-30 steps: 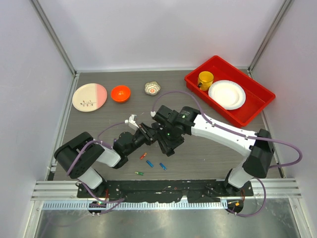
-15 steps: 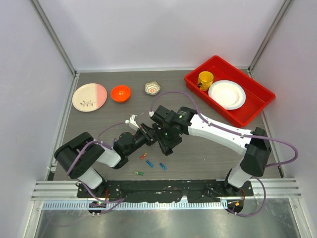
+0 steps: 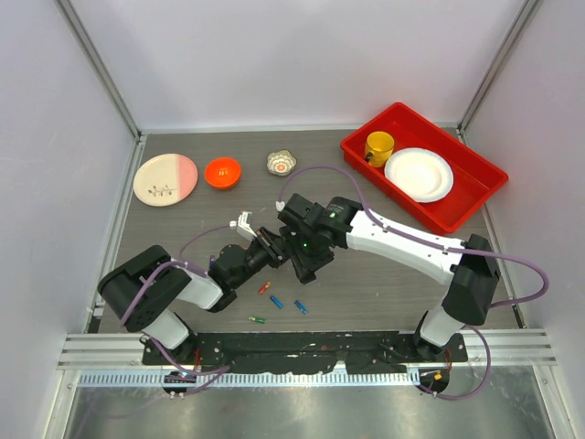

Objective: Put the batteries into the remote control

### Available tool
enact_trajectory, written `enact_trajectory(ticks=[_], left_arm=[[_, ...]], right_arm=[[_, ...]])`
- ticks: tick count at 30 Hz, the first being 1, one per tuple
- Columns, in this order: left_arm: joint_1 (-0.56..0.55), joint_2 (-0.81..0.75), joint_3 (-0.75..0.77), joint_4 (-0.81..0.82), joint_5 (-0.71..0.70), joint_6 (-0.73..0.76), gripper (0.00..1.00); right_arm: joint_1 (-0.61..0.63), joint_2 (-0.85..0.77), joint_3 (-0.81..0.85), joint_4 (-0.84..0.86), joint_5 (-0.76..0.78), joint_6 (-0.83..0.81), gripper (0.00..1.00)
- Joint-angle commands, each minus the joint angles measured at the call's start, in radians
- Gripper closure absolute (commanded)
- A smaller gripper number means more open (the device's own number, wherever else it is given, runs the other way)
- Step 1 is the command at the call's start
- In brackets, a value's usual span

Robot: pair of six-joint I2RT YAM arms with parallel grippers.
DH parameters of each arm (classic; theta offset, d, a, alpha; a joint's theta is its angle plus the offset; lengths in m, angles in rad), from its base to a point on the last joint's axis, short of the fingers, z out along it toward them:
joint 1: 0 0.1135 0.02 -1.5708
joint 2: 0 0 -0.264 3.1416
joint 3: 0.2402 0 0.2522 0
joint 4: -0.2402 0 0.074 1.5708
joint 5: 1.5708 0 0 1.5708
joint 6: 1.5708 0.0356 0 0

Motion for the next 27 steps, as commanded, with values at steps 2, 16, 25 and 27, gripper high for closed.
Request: enact_trajectory(ticks=[2,16,25,27], left_arm=[[-0.01,-0.037,-0.002,0.264,-0.019,0.023,1.0],[-0.011,-0.053,-0.008,0.264,-0.027,0.025,1.0],[-0.013,-0.06,-0.001,0.264,-0.02,0.008,1.0],[-0.014,-0.068,0.002,0.264,-0.02,0.005,1.0]], right_arm=[[-0.004,-0.018,-0.009,0.044,0.02,0.021,0.99],[-0.01,-0.034,-0.043,0.05,0.022,0.027,0.99],[-0.013,-0.032,-0.058,0.079,0.016,0.036,0.99],[-0.018,-0.034,-0.066,0.089,0.014,0.044,0.99]])
